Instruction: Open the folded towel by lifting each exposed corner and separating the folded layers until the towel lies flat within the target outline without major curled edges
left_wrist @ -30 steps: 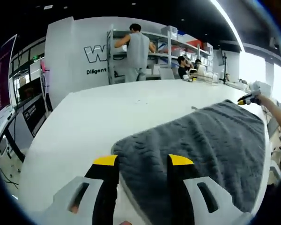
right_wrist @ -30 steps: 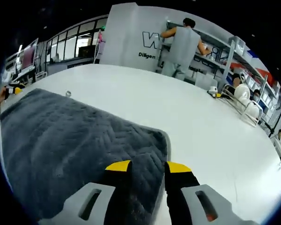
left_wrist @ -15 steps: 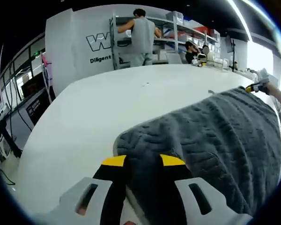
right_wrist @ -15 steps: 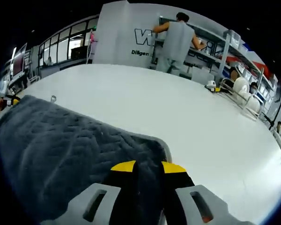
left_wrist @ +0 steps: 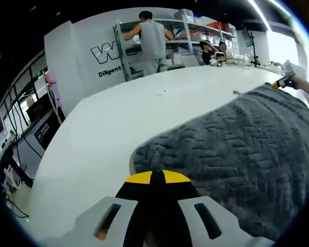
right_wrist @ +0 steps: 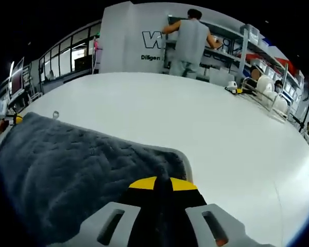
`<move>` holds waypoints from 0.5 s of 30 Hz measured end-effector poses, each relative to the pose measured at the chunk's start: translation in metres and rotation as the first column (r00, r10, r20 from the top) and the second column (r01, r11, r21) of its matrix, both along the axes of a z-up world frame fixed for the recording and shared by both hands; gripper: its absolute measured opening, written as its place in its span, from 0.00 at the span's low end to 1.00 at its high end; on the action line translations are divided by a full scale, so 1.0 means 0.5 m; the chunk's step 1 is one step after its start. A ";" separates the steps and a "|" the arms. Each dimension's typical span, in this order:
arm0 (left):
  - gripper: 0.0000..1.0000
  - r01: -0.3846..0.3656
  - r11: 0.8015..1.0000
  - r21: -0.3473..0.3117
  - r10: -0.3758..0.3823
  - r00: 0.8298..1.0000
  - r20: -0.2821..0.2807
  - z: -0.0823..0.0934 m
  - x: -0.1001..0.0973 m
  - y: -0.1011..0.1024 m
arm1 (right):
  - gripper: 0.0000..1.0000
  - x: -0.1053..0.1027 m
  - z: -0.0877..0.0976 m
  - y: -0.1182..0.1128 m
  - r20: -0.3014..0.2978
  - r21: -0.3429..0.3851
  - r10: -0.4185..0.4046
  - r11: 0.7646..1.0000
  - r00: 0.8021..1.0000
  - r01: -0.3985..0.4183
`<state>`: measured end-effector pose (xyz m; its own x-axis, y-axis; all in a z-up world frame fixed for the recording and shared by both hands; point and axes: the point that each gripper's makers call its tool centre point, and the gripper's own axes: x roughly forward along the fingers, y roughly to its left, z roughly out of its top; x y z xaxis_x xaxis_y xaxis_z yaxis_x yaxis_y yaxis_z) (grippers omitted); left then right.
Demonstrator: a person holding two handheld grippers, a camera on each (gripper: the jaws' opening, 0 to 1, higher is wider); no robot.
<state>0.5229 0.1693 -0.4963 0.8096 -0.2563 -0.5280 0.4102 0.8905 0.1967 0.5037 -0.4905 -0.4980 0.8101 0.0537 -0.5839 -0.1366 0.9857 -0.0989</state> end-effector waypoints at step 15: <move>0.06 0.028 0.998 0.051 -0.027 1.000 -0.014 0.002 0.058 0.037 | 0.05 0.035 0.001 0.016 0.016 -0.040 0.049 0.998 0.999 -0.048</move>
<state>0.5520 0.1877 -0.4955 0.7953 -0.2504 -0.5521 0.4371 0.8679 0.2361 0.5209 -0.4828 -0.4977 0.8168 0.0702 -0.5726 -0.1822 0.9732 -0.1406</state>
